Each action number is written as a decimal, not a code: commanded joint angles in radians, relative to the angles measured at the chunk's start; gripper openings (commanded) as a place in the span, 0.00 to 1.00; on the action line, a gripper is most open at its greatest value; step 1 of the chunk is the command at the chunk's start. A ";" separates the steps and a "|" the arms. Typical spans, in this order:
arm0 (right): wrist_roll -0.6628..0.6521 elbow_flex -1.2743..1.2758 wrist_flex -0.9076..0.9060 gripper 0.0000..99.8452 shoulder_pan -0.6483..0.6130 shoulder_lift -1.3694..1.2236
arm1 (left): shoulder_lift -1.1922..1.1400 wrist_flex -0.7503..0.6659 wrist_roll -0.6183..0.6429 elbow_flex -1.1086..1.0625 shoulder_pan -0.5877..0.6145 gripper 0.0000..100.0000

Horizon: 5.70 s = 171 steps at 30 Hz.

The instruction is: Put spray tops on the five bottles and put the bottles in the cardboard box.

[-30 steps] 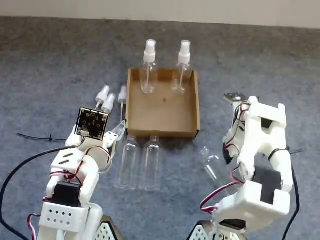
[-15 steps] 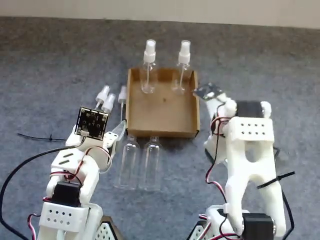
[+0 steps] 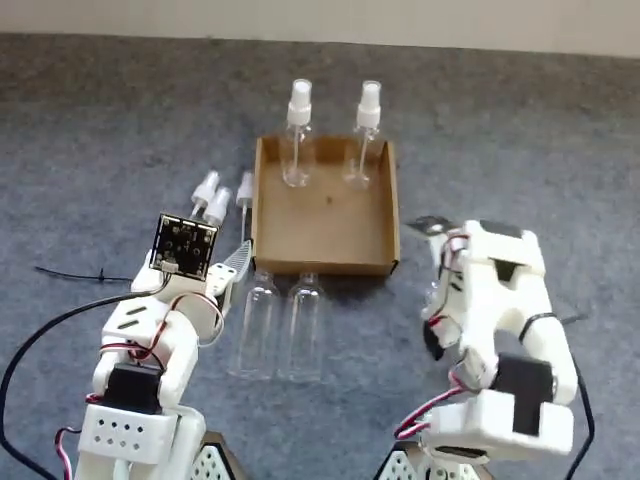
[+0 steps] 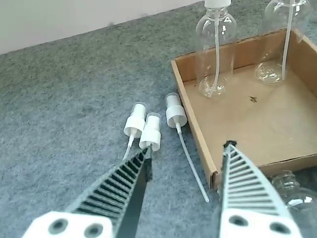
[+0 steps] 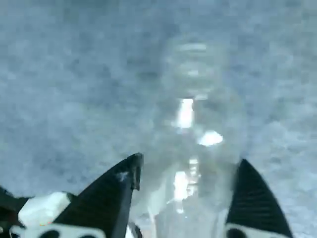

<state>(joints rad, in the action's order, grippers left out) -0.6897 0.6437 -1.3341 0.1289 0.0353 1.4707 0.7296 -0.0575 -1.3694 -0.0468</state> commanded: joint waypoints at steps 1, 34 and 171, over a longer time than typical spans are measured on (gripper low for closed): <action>-0.008 -0.065 0.088 0.17 0.150 -0.022 | 0.008 -0.023 -0.005 0.007 0.010 0.21; 0.133 -0.716 -0.202 0.32 0.269 -0.306 | 0.010 -0.021 -0.005 0.007 0.008 0.21; 0.618 0.358 0.575 0.00 -0.627 1.165 | -1.888 1.053 -0.133 2.287 0.337 0.00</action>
<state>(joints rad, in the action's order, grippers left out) -0.0898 0.8447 -0.9613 -0.3821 1.0357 -0.7188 1.7760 -0.2048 1.2313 0.3030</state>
